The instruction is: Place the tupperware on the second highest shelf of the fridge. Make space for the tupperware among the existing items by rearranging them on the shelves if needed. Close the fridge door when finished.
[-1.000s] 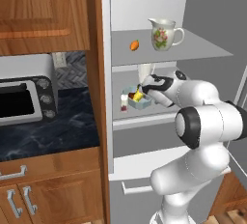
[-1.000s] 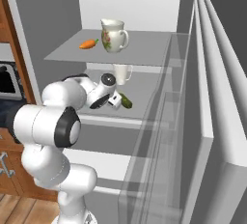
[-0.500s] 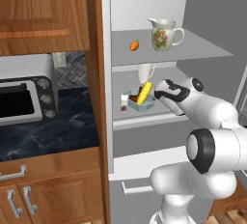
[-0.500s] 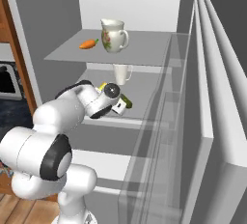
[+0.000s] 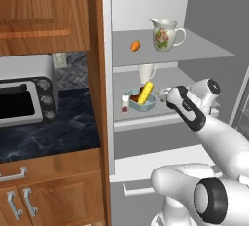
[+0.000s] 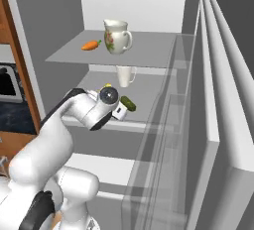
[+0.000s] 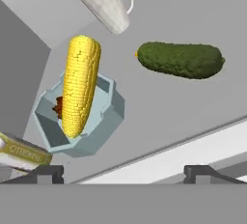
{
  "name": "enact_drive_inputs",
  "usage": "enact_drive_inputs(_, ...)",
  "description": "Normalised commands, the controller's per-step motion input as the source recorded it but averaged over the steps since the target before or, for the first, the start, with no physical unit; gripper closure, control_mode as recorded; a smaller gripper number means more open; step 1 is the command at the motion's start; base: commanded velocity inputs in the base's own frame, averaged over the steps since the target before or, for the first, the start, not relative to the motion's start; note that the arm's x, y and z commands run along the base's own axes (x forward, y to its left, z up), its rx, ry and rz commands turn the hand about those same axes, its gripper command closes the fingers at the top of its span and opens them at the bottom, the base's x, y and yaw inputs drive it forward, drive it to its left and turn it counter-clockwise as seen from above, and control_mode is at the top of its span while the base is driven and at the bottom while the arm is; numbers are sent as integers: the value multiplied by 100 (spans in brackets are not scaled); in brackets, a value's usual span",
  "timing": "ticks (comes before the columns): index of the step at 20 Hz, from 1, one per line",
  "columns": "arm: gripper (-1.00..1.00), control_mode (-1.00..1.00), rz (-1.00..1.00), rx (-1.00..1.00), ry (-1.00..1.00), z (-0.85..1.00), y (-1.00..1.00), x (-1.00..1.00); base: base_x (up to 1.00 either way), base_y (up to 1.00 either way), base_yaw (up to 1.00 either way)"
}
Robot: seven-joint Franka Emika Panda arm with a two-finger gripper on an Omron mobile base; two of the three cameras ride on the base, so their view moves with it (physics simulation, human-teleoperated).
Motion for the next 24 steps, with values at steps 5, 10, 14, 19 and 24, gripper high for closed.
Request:
enact_drive_inputs(5, -100, -100, 3, -19, 7, 61, 0, -76, 0, 0, 0)
enact_drive_inputs(10, -100, -100, 17, -24, 0, 46, 2, -98, 0, 0, 0)
enact_drive_inputs(14, -100, -100, 18, -15, -10, 11, 27, -92, 0, 0, 0)
enact_drive_inputs(19, -100, -100, 7, -10, -4, 4, 38, -53, 0, 0, 0)
enact_drive_inputs(24, -100, -100, 0, -12, 2, 19, 8, -37, 0, 0, 0)
